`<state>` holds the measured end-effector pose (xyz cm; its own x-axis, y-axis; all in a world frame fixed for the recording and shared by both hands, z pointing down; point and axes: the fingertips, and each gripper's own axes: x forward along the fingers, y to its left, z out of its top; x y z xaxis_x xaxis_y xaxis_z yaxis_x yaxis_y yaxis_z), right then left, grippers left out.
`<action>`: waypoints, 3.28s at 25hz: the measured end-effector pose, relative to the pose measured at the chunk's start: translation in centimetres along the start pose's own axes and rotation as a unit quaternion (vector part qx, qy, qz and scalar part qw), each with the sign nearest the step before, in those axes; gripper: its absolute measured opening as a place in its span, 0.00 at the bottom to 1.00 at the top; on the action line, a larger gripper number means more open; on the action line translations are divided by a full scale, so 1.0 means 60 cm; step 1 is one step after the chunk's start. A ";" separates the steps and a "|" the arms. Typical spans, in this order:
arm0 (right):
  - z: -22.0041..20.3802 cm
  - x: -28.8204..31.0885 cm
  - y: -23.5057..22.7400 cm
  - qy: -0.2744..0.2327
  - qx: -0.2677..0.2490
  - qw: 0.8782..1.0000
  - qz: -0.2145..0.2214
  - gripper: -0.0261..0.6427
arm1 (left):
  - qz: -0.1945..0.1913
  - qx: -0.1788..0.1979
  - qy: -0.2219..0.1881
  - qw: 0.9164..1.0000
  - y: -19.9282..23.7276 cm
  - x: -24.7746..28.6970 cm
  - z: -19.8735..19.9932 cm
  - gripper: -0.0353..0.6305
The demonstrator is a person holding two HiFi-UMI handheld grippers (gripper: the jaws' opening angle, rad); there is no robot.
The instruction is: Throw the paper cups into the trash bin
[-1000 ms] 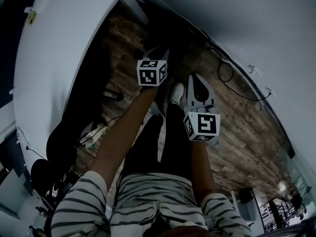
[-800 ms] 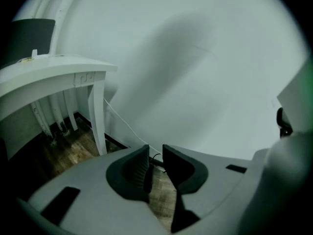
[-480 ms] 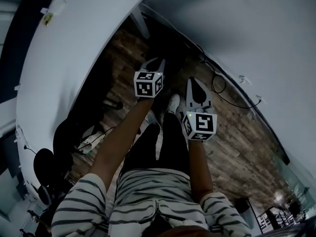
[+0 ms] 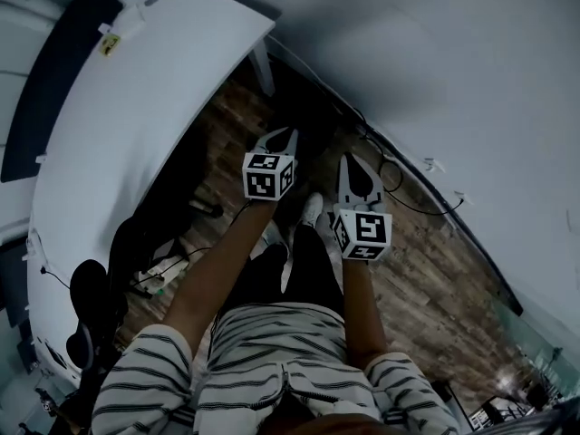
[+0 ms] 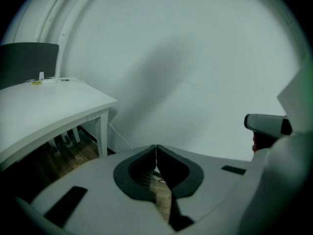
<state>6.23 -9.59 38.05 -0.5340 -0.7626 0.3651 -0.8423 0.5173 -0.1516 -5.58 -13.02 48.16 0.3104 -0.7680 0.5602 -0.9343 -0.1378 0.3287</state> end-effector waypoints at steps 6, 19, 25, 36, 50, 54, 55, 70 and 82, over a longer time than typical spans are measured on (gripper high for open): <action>0.039 -0.010 0.011 -0.011 0.005 1.000 0.008 0.05 | 0.005 -0.016 -0.023 1.000 -0.001 -0.055 0.036 0.09; 0.107 -0.036 0.056 -0.031 0.002 0.999 0.033 0.05 | -0.007 -0.002 -0.089 0.996 -0.018 -0.170 0.128 0.09; 0.133 -0.060 0.083 -0.042 0.003 0.998 0.048 0.05 | -0.021 0.023 -0.117 0.993 -0.049 -0.224 0.158 0.09; 0.174 -0.098 0.134 -0.065 -0.017 0.994 0.081 0.05 | -0.040 0.056 -0.157 0.985 -0.099 -0.301 0.190 0.09; 0.185 -0.122 0.172 -0.080 -0.014 0.992 0.099 0.05 | -0.039 0.047 -0.188 0.980 -0.121 -0.369 0.185 0.09; 0.188 -0.121 0.187 -0.084 -0.025 0.990 0.109 0.05 | -0.030 0.058 -0.199 0.978 -0.116 -0.383 0.183 0.09; 0.188 -0.121 0.190 -0.085 -0.026 0.990 0.112 0.05 | -0.028 0.057 -0.200 0.978 -0.115 -0.386 0.181 0.09; 0.192 -0.106 0.191 -0.096 -0.036 0.987 0.123 0.05 | 0.002 0.085 -0.236 0.968 -0.108 -0.408 0.190 0.09; 0.195 -0.098 0.175 -0.098 -0.034 0.987 0.120 0.05 | 0.002 0.094 -0.236 0.967 -0.111 -0.393 0.196 0.09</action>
<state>-0.35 -4.21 23.59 -0.7274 -0.6716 0.1410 -0.6862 0.7123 -0.1476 -8.76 -1.34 23.80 0.2345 -0.9624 0.1369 -0.9643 -0.2125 0.1579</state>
